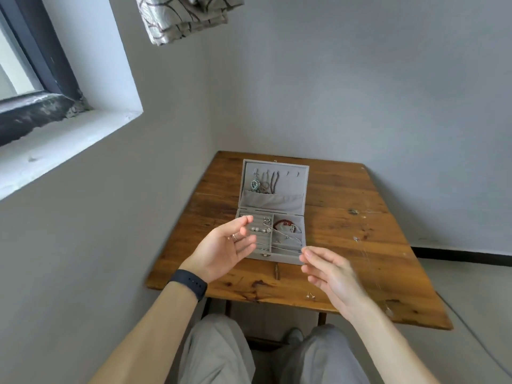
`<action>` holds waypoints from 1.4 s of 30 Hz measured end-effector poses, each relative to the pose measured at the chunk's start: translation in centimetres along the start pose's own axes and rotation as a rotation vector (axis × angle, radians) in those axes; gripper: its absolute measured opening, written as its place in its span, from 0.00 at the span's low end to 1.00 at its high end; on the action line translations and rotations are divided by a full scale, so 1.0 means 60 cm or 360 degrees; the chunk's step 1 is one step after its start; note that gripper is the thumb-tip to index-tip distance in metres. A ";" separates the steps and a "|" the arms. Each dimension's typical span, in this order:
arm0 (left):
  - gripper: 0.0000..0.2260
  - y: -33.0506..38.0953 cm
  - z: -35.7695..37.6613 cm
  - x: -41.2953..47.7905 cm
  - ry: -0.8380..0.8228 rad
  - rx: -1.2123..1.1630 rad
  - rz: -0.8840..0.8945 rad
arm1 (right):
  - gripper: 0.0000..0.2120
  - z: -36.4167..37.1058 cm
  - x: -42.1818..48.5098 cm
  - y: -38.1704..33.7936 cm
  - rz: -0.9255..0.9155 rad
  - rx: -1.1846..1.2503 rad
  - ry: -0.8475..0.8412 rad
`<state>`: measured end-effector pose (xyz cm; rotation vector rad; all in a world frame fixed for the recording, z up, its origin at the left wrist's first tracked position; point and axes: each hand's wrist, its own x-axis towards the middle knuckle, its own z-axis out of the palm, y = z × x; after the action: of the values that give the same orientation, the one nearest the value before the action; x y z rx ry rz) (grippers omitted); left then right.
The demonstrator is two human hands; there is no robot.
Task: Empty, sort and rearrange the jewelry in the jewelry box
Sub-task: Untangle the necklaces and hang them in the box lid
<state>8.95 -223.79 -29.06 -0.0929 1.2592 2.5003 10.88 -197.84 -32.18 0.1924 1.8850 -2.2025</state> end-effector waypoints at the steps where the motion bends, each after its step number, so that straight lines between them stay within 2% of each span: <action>1: 0.06 0.006 -0.002 0.006 0.0001 0.0133 -0.0007 | 0.15 0.000 0.005 0.003 -0.0004 0.0021 0.0032; 5: 0.08 0.052 0.002 0.038 0.0087 0.1053 0.0099 | 0.10 -0.004 0.034 0.009 -0.0060 -0.0017 0.0194; 7: 0.07 0.078 0.013 0.060 0.0290 0.1678 0.0378 | 0.07 -0.006 0.054 0.004 -0.0133 -0.0184 0.0265; 10: 0.09 0.113 0.036 0.101 0.0548 0.2886 0.0887 | 0.06 0.001 0.097 -0.020 -0.0269 -0.0477 0.0274; 12: 0.11 0.130 0.053 0.131 0.0578 0.3269 0.1081 | 0.04 0.009 0.134 -0.039 -0.0345 -0.0640 0.0308; 18: 0.09 0.192 0.107 0.218 0.0715 0.2985 0.1158 | 0.02 0.021 0.261 -0.092 -0.0427 -0.1041 0.0478; 22: 0.10 0.222 0.126 0.269 0.0700 0.2921 0.1121 | 0.04 0.030 0.338 -0.118 -0.0699 -0.1318 0.0511; 28: 0.09 0.235 0.131 0.330 0.0572 0.2988 0.1074 | 0.06 0.040 0.398 -0.115 -0.0874 -0.1855 0.0306; 34: 0.08 0.216 0.122 0.369 0.0445 0.3006 0.1023 | 0.14 0.049 0.410 -0.108 -0.0776 -0.2264 0.0175; 37: 0.08 0.203 0.122 0.381 0.0408 0.3028 0.1002 | 0.15 0.050 0.410 -0.112 -0.0731 -0.2296 0.0041; 42: 0.08 0.195 0.126 0.393 0.0352 0.3059 0.1012 | 0.15 0.033 0.414 -0.110 -0.0665 -0.2248 0.0005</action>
<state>-16.33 -217.88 -20.40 0.5453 3.3792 0.5180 -14.68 -201.16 -31.78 -0.4721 3.0916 -0.5239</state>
